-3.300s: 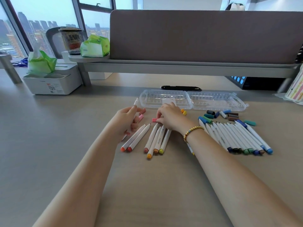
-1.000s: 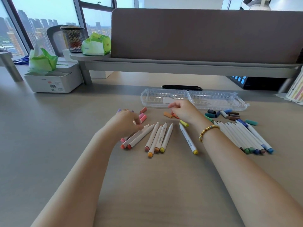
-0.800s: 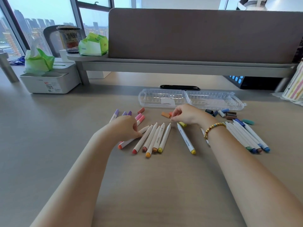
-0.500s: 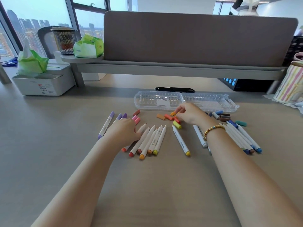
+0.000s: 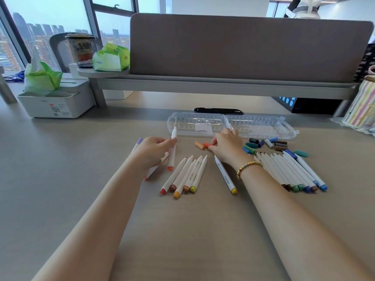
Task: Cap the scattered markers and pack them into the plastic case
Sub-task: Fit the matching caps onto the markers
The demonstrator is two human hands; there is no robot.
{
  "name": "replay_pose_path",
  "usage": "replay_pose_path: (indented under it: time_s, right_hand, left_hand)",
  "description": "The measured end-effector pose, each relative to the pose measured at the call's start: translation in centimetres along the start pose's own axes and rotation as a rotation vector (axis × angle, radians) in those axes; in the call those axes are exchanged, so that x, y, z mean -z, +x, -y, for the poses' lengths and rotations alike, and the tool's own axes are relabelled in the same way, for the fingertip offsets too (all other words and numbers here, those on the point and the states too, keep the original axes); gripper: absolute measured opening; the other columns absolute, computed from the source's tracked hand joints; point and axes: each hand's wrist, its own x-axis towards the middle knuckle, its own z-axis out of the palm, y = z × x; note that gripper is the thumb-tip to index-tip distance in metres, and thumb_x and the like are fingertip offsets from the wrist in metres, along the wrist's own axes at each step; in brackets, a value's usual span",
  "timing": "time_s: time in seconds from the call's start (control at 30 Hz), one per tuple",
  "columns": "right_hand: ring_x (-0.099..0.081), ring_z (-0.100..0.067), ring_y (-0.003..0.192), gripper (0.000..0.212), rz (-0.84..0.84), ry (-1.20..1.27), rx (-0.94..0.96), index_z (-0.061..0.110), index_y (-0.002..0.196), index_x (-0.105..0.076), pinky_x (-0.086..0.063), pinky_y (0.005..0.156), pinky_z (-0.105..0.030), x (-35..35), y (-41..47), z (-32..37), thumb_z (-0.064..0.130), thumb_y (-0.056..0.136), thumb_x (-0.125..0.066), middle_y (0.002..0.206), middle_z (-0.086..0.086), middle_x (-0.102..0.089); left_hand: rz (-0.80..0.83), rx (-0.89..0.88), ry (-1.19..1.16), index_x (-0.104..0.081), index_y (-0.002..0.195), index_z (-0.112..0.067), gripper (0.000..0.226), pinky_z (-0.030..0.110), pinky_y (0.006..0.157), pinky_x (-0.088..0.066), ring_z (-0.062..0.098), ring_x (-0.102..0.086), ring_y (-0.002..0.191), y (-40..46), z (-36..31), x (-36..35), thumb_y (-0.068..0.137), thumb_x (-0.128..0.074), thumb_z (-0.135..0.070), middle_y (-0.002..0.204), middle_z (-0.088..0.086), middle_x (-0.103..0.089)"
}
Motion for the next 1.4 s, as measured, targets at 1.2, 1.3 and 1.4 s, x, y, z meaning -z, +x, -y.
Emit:
replay_pose_path:
  time_s: [1.2,1.3,1.4]
  right_hand:
    - [-0.053,-0.007,0.077,0.022,0.135,1.118,0.095,0.007,0.106,-0.063,-0.044,0.061,-0.016,4.4,-1.9,1.7,0.016,0.099,-0.044,0.088,0.000,-0.062]
    - [-0.056,-0.007,0.082,0.024,0.131,1.077,0.131,0.008,0.111,-0.064,-0.046,0.065,-0.015,4.3,-2.1,2.5,0.016,0.099,-0.044,0.094,-0.003,-0.064]
    - [-0.058,-0.008,0.092,0.030,0.115,1.019,0.149,0.011,0.124,-0.060,-0.044,0.066,-0.012,4.4,-2.2,2.9,0.014,0.099,-0.044,0.110,-0.009,-0.065]
  left_hand:
    - [0.343,-0.026,-0.263,-0.066,0.106,-0.010,0.029,0.014,0.042,-0.038,0.006,-0.042,0.052,-1.8,-0.6,-1.6,0.098,-0.045,-0.027,0.065,-0.001,-0.049]
    - [0.301,-0.021,-0.326,-0.064,0.103,-0.006,0.028,0.013,0.037,-0.028,0.004,-0.035,0.044,-2.0,-0.8,-1.5,0.099,-0.043,-0.025,0.060,-0.002,-0.042]
    - [0.226,-0.049,-0.328,-0.063,0.098,-0.008,0.028,0.012,0.036,-0.025,0.004,-0.033,0.044,-1.9,-0.8,-1.6,0.100,-0.041,-0.025,0.061,-0.002,-0.040]
